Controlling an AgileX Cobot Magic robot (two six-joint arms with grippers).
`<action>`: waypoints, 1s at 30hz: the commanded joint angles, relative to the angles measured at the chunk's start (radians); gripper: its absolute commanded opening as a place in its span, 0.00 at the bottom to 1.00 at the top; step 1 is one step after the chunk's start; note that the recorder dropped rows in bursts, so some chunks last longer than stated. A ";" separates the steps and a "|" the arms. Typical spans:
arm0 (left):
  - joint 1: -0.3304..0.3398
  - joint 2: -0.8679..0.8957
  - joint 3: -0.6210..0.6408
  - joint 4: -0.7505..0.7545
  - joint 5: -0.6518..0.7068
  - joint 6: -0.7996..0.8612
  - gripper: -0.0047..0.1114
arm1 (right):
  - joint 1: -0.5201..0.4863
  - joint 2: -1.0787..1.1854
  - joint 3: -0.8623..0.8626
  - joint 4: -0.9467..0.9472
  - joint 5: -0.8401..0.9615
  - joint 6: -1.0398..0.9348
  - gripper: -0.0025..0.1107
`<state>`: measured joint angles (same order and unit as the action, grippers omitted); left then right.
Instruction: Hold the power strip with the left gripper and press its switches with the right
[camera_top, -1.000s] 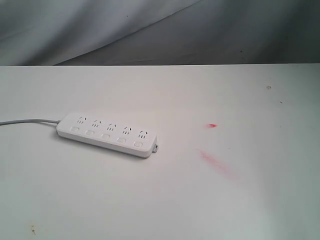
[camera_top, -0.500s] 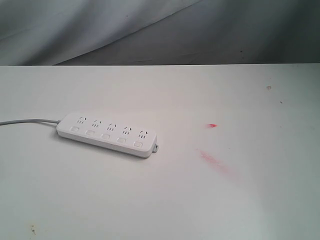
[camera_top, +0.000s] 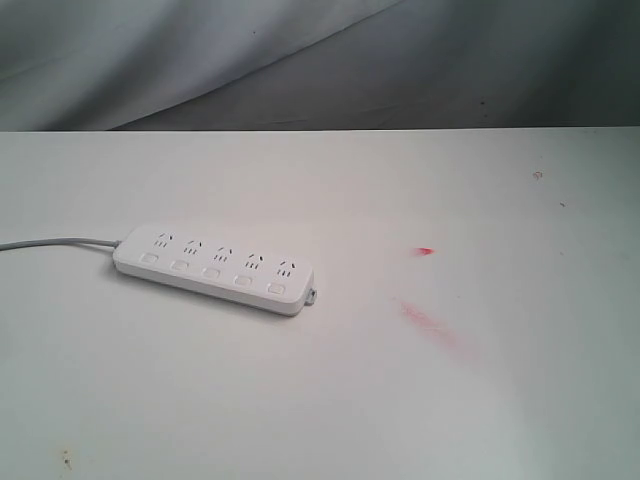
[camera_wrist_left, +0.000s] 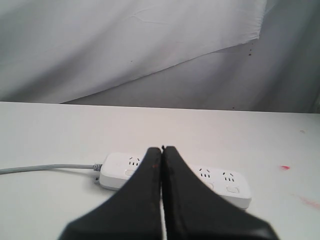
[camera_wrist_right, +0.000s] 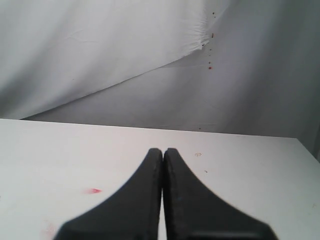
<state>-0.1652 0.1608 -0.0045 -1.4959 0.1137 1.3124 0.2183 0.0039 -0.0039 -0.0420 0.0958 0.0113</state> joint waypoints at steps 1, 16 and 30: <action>-0.008 -0.006 0.005 0.001 -0.004 0.005 0.04 | -0.008 -0.004 0.004 0.010 -0.009 -0.011 0.02; -0.008 -0.006 0.005 0.001 -0.004 0.005 0.04 | -0.013 -0.004 0.004 0.010 -0.009 -0.011 0.02; -0.008 -0.006 0.005 0.001 -0.004 0.005 0.04 | -0.043 -0.004 0.004 0.010 -0.009 -0.011 0.02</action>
<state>-0.1652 0.1608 -0.0045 -1.4959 0.1137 1.3124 0.1949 0.0039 -0.0039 -0.0359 0.0958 0.0071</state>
